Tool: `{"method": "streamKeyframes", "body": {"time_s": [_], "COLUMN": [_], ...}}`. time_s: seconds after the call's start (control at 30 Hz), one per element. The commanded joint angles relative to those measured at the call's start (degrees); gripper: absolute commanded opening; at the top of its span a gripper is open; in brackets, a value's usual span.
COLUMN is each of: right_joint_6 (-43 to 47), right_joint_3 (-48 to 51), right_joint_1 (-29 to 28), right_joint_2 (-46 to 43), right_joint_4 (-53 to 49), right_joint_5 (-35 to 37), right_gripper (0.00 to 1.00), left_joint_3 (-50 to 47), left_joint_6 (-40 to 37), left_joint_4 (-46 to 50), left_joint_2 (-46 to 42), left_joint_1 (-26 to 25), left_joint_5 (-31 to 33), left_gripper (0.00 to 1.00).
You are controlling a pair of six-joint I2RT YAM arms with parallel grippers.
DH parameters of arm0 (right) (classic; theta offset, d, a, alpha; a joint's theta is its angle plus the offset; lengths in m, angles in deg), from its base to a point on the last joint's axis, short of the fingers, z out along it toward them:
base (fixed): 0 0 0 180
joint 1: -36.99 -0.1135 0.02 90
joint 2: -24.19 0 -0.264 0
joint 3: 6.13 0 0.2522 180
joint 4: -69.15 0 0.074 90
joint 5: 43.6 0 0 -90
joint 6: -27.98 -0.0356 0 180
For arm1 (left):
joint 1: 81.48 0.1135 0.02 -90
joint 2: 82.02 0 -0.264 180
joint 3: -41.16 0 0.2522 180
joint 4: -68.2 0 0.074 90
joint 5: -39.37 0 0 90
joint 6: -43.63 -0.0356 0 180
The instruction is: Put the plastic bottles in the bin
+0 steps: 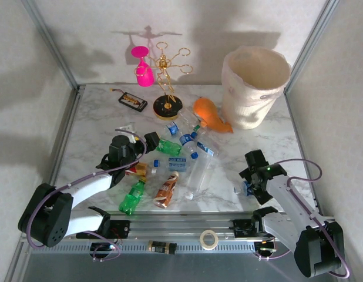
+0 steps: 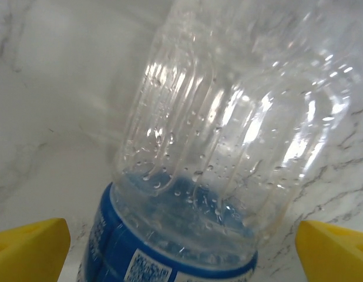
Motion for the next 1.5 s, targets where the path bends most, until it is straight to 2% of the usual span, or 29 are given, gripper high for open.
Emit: {"method": "streamKeyframes", "body": {"time_s": [0.0,0.17,0.27,0.73,0.97,1.13,1.3,1.47], "right_joint_6": [0.63,1.31,1.11,2.25,4.15,12.93,16.64,20.17], "right_joint_3": [1.63,3.70,5.89,8.56,7.83,5.69,3.58,0.47], "right_joint_1": [0.39,0.73,1.10,1.44,1.44,1.44,1.35,0.74], "right_joint_2": [1.15,2.91,3.32,3.19,0.90,-2.54,-6.52,-7.97], "right_joint_4": [4.90,8.36,11.49,17.70,17.38,22.85,26.62,30.74], "right_joint_5": [-3.07,-2.77,-3.89,-6.21,-6.34,-11.55,-13.97,-16.20], "right_gripper": [0.99,0.98,0.95,0.51,0.45,0.43,0.38,0.37], "left_joint_3": [-0.75,-1.89,-2.57,-4.81,-5.08,-5.52,-5.78,-5.74], "left_joint_6": [-0.64,-0.05,0.11,1.12,2.28,4.15,7.11,9.02], "left_joint_4": [-0.24,-0.15,0.39,-0.01,-0.26,-0.46,-1.30,-0.87], "left_joint_2": [-1.81,-3.11,-4.18,-6.73,-6.99,-7.80,-8.33,-9.75], "left_joint_1": [-0.48,-0.46,-0.48,-0.39,-0.39,-0.33,-0.39,-0.39], "left_joint_5": [1.63,2.29,2.70,6.40,6.16,5.48,3.97,3.56], "left_gripper": [1.00,1.00,1.00,1.00,1.00,1.00,1.00,1.00]}}
